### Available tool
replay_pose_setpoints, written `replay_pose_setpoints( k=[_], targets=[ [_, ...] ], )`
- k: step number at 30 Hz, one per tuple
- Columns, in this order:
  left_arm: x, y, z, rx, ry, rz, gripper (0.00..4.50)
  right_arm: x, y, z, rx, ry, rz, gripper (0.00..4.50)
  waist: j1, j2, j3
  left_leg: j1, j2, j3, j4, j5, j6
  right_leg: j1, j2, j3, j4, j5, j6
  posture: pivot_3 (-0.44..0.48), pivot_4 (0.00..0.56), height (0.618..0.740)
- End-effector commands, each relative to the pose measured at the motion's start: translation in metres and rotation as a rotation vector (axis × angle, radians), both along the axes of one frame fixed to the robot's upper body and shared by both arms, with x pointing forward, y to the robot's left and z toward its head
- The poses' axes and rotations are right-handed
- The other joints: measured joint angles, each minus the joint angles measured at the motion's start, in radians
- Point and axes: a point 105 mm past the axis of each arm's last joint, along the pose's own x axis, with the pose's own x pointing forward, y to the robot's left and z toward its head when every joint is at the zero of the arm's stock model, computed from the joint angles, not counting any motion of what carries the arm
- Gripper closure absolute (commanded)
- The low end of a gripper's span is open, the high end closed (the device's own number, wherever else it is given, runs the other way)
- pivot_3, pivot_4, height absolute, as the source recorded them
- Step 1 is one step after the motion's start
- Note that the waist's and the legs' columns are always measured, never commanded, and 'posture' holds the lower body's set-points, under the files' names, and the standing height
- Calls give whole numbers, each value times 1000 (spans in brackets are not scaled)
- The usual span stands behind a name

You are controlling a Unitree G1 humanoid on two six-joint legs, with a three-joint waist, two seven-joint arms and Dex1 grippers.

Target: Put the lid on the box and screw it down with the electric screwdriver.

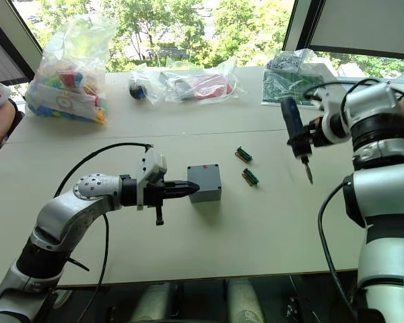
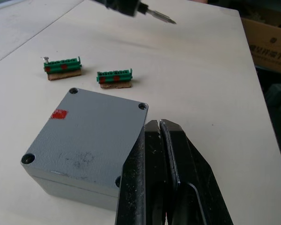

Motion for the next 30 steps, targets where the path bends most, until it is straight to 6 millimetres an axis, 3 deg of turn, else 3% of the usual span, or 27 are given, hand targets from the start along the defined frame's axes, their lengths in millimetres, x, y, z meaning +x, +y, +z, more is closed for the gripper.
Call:
replay_pose_setpoints(
  k=[1, 2, 4, 6, 9, 14, 21, 27, 30],
  targets=[
    [1, 5, 18, -30, -32, -25, 4500, 3, 10, 52, 200, -297, 37, 2622, 1, -2, -1, 0, 0, 0, 0, 0, 0, 0, 0, 0, -1, 0, 0, 0, 150, 740],
    [2, 6, 20, -30, -33, -25, 4500, 4, 9, 62, 239, -383, 22, 2622, 3, -2, -1, 0, 0, 0, 0, 0, 0, 1, 0, 0, -2, 0, 0, 0, 150, 740],
    [8, 8, 25, -23, -28, -21, 4500, -1, 23, 94, 306, -804, -5, 2622, 6, -6, -2, -1, 0, 0, 1, 0, 0, 3, -1, 0, -3, 0, 0, 0, 150, 740],
    [14, 11, 27, -8, -16, -13, 4500, -20, 46, 79, 341, -934, -13, 2622, 3, -7, -3, -1, 0, 1, 3, 0, 0, 4, -2, 0, -2, 1, 2, 0, 150, 740],
    [27, 18, 27, 1, -15, 42, 4500, -43, 83, 52, 437, -910, 84, 2622, 1, -5, -1, -1, 0, 0, 2, 0, 0, 1, -2, 0, 1, 1, 3, 0, 150, 740],
    [34, 11, 24, 36, -9, 10, 4500, -65, 113, 22, 473, -877, 194, 2622, 5, -4, -1, -1, -1, -1, 3, 0, -1, 1, -2, -1, 2, 1, 2, 0, 150, 740],
    [39, -3, 14, 85, -47, -25, 4500, -73, 123, -3, 407, -822, 254, 2622, 1, -4, -1, 1, -1, -1, 3, 0, -1, 3, -1, 0, 2, 1, 2, 0, 150, 740],
    [49, -12, -10, 183, -93, -25, 4500, -68, 128, -15, 365, -799, 258, 2622, 0, -4, -1, 1, -1, 0, 3, 0, -1, 3, -1, 0, 1, 1, 2, 0, 150, 740],
    [52, -17, -9, 151, -93, -25, 4500, -66, 130, -18, 351, -793, 263, 2622, 1, -4, -1, 1, -1, 0, 3, 0, -1, 3, -1, 0, 1, 1, 2, 0, 150, 740]
  ],
)
